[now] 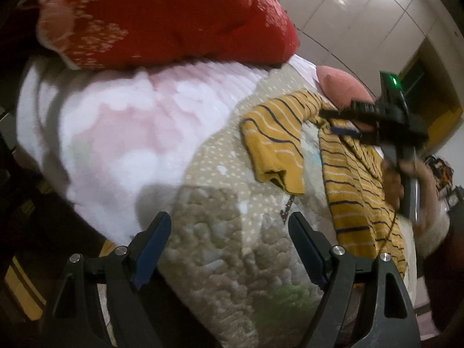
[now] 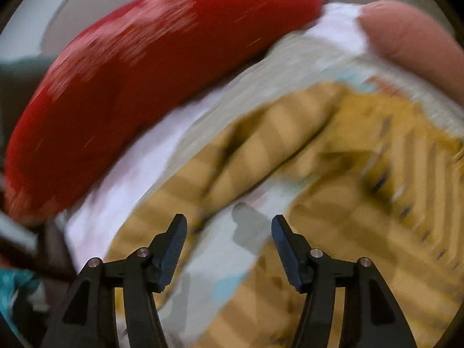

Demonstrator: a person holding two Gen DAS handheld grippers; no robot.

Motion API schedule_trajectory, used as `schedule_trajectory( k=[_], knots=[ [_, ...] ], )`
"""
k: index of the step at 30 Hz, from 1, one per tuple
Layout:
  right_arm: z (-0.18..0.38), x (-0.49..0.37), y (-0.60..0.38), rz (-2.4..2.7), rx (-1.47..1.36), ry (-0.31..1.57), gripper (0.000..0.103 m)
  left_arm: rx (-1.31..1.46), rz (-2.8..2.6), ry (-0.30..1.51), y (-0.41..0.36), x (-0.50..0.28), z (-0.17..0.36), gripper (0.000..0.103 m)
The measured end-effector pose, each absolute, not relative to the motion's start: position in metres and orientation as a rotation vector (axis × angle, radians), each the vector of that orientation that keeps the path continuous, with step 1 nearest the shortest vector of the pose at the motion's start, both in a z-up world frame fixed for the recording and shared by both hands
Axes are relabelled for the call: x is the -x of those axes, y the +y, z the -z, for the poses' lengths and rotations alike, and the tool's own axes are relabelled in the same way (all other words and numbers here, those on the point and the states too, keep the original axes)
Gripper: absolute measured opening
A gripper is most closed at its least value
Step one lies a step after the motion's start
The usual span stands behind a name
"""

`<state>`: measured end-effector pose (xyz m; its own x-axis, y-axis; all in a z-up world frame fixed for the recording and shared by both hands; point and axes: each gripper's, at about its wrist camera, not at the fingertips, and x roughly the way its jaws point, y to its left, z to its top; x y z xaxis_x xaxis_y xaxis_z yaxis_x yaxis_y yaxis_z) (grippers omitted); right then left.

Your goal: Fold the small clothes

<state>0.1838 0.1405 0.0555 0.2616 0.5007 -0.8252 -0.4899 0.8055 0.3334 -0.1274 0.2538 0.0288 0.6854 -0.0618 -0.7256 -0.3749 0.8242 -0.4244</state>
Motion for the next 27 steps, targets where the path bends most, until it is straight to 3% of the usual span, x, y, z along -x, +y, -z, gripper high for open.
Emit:
schedule_trajectory(
  k=[7, 10, 11, 14, 21, 27],
  knots=[
    [-0.014, -0.124, 0.179, -0.692, -0.041, 1.224, 0.069, 0.632, -0.196, 0.781, 0.259, 0.151, -0.035, 0.082],
    [-0.014, -0.110, 0.186, -0.659, -0.031, 1.165, 0.075, 0.630, -0.196, 0.773, 0.256, 0.153, -0.038, 0.082],
    [-0.015, -0.105, 0.189, -0.665, -0.040, 1.160, 0.071, 0.634, -0.194, 0.775, 0.256, 0.154, -0.039, 0.082],
    [-0.017, -0.100, 0.199, -0.721, -0.056, 1.171, 0.014, 0.635, -0.192, 0.777, 0.253, 0.155, -0.041, 0.082],
    [-0.091, -0.117, 0.150, -0.709, -0.019, 1.026, 0.009, 0.597, -0.195, 0.779, 0.244, 0.145, -0.050, 0.082],
    [-0.163, -0.161, 0.008, -0.486, -0.061, 0.924, 0.009, 0.580, -0.121, 0.810, 0.220, 0.120, -0.050, 0.082]
  ],
)
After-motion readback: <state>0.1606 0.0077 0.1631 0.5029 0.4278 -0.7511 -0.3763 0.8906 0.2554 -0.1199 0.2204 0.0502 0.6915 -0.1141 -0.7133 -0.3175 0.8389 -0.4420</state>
